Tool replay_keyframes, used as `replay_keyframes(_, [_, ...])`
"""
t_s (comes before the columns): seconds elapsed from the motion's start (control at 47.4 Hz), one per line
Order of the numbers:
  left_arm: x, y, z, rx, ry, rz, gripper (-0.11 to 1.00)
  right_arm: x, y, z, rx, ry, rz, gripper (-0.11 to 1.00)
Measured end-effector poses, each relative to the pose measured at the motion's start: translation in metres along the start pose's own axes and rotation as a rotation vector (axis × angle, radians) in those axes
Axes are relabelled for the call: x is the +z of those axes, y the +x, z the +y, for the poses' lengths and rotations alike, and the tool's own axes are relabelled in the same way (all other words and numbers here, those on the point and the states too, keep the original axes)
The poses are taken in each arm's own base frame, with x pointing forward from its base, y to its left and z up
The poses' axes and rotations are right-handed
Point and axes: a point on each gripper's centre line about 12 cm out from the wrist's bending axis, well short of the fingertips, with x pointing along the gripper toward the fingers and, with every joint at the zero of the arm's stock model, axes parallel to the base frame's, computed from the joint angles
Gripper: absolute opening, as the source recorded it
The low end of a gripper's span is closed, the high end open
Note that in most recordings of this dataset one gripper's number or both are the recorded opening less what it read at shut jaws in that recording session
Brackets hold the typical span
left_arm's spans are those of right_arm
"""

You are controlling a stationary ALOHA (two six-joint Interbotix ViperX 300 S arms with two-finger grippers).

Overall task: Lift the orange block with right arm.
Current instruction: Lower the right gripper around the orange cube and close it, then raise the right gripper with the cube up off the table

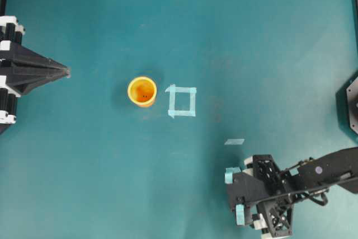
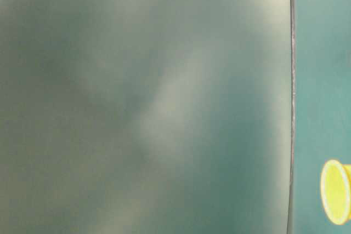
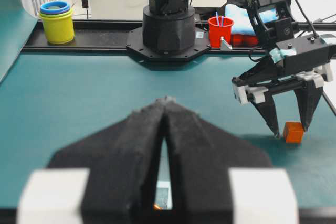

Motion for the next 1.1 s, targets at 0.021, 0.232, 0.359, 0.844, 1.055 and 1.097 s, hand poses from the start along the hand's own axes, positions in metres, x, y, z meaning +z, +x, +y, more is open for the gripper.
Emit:
replay_keyframes(0.021, [0.0000, 0.0000, 0.0000, 0.000, 0.000, 0.000, 0.00, -0.0004, 0.0005, -0.0002, -0.001, 0.000, 0.003, 0.63])
replay_keyframes(0.232, [0.0003, -0.0002, 0.0000, 0.000, 0.000, -0.002, 0.00, -0.0001, 0.0021, -0.0009, -0.004, -0.001, 0.005, 0.59])
replay_keyframes(0.359, [0.0001, -0.0002, 0.0000, 0.000, 0.000, 0.000, 0.00, -0.0009, 0.0021, -0.0006, -0.005, -0.004, 0.010, 0.49])
replay_keyframes(0.844, [0.0001, -0.0002, 0.0000, 0.000, 0.000, 0.000, 0.00, 0.0008, 0.0012, -0.0001, -0.005, -0.005, 0.011, 0.41])
replay_keyframes(1.055, [0.0001, -0.0002, 0.0000, 0.000, 0.002, 0.000, 0.00, 0.0056, -0.0007, 0.0044, -0.005, -0.008, 0.034, 0.41])
replay_keyframes(1.097, [0.0001, -0.0002, 0.0000, 0.000, 0.002, 0.000, 0.00, 0.0073, -0.0014, 0.0049, -0.006, -0.008, 0.039, 0.41])
